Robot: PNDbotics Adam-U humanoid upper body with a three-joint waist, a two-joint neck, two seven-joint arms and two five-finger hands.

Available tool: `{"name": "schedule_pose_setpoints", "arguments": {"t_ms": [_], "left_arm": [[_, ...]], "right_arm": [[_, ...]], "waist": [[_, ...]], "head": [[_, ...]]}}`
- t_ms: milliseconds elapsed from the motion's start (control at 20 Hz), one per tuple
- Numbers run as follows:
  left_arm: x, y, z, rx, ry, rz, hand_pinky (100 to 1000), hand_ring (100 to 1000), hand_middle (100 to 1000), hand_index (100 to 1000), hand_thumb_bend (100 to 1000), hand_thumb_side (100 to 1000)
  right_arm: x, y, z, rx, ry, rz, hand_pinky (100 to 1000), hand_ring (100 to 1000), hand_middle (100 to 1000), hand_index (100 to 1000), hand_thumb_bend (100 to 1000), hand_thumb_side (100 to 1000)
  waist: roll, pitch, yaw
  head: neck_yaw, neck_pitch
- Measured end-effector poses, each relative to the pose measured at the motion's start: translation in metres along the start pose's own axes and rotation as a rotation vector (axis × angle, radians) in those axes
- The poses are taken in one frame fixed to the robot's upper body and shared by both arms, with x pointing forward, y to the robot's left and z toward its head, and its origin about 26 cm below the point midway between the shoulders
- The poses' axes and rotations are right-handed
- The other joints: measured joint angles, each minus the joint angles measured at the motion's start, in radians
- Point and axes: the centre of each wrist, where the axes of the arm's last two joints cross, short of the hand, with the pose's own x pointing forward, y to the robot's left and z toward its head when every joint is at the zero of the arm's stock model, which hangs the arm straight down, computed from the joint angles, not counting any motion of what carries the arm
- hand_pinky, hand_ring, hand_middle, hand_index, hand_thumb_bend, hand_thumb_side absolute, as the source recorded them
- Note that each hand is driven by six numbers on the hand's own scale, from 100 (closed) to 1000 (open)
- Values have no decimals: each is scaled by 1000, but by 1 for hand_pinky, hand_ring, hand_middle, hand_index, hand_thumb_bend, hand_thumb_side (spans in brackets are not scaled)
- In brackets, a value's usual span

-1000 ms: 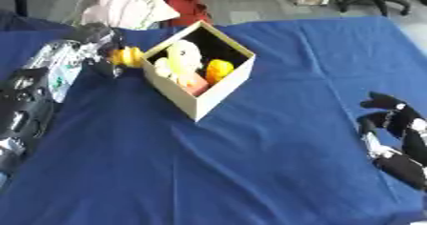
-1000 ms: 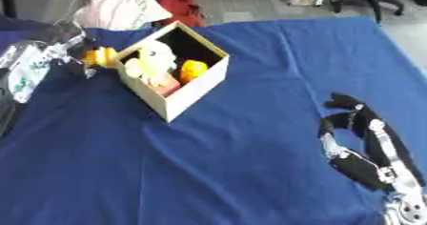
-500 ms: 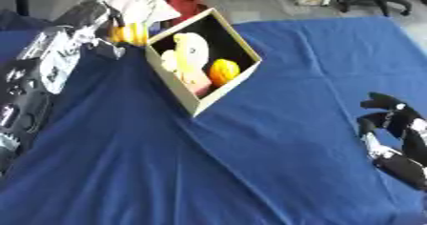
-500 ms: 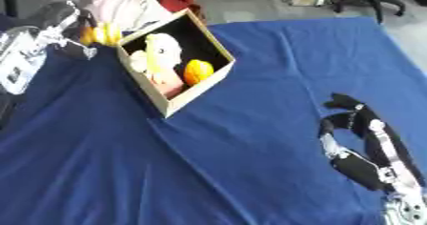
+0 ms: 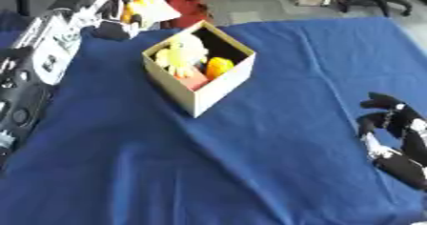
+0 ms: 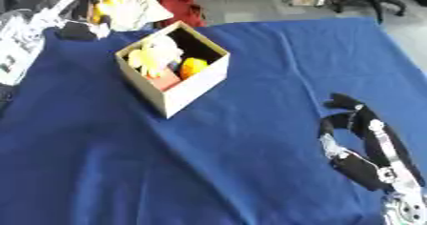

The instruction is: Pick up objects on the table and place them in the box.

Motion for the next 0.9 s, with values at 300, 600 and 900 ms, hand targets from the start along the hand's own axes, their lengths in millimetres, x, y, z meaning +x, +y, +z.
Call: {"name": "schedule_pose_setpoints", "arguments": {"t_ms": [300, 600, 900], "left_arm": [[18, 8, -4, 11, -73, -6, 620, 344, 335, 509, 100, 198], [57, -1, -20, -36, -195, -29, 644, 404, 410, 581, 112, 228], [79, -28, -26, -176, -279, -80, 720, 552, 593, 795, 280, 487]], "right_arm": [[0, 0, 0, 4, 1, 0, 698, 676, 750, 883, 100, 310], [-2, 2, 1, 21, 5, -2, 699, 677, 751, 883, 100, 310], [-2, 3, 1, 27, 6, -4, 698, 676, 750, 883, 100, 315]], "waist": [[0, 0, 0], [0, -1, -17], [0, -1, -29]], "head": [[0, 0], [8, 0], [15, 1]]}}
